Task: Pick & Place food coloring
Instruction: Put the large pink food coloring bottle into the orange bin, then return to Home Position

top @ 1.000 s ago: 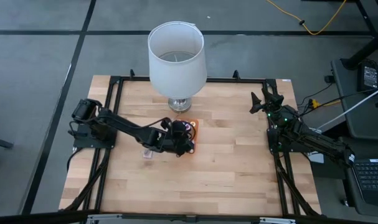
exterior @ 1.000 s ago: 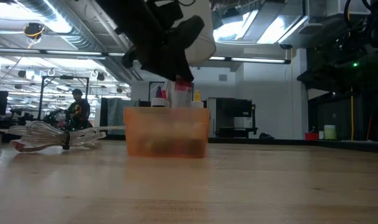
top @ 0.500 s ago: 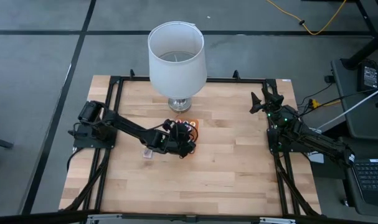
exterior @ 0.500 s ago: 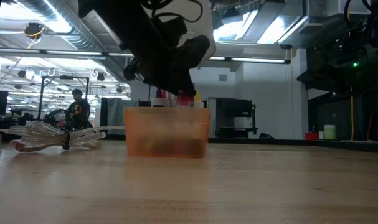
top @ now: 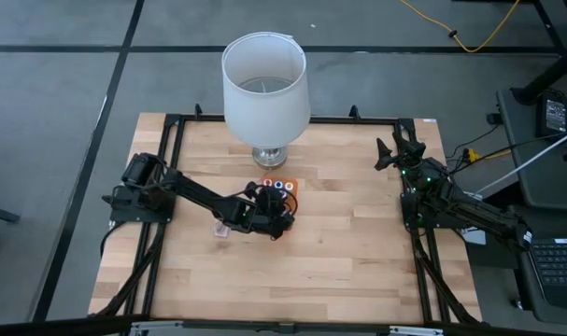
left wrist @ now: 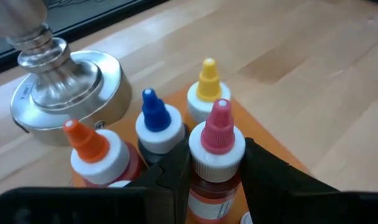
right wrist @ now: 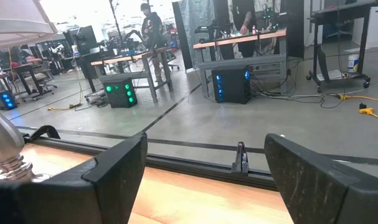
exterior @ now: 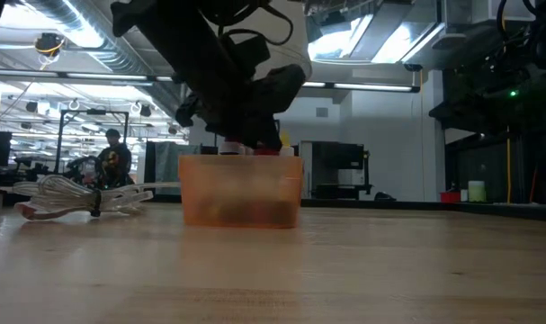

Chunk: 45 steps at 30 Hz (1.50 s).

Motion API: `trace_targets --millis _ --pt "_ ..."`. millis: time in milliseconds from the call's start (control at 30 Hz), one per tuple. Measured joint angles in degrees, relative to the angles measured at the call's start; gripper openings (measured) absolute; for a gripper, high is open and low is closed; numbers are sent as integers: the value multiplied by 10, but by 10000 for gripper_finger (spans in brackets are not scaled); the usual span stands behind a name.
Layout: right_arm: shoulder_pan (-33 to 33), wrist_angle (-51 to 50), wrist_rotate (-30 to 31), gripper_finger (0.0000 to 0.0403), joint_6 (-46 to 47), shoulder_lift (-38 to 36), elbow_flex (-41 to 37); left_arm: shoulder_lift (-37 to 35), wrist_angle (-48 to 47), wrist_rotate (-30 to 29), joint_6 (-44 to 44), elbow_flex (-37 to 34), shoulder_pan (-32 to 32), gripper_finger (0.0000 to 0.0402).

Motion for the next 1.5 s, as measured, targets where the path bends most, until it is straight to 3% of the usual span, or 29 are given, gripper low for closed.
trace_targets --millis 300,567,800,1000,1200,1367,1500 --pt "0 0 0 323 0 0 0 7 -7 5 -2 0 -1 112" --pt "0 0 0 323 0 0 0 9 -8 15 -5 0 2 174" --pt "0 0 0 323 0 0 0 1 -8 14 -2 10 -5 197" --pt "0 0 0 323 0 0 0 -21 -8 0 35 30 -14 205" --pt "0 0 0 323 0 0 0 -50 -27 27 59 43 -27 213" --pt "0 0 0 323 0 0 0 -84 -68 35 60 43 -44 245" --pt "0 0 0 323 0 0 0 -126 -67 75 88 25 -51 284"
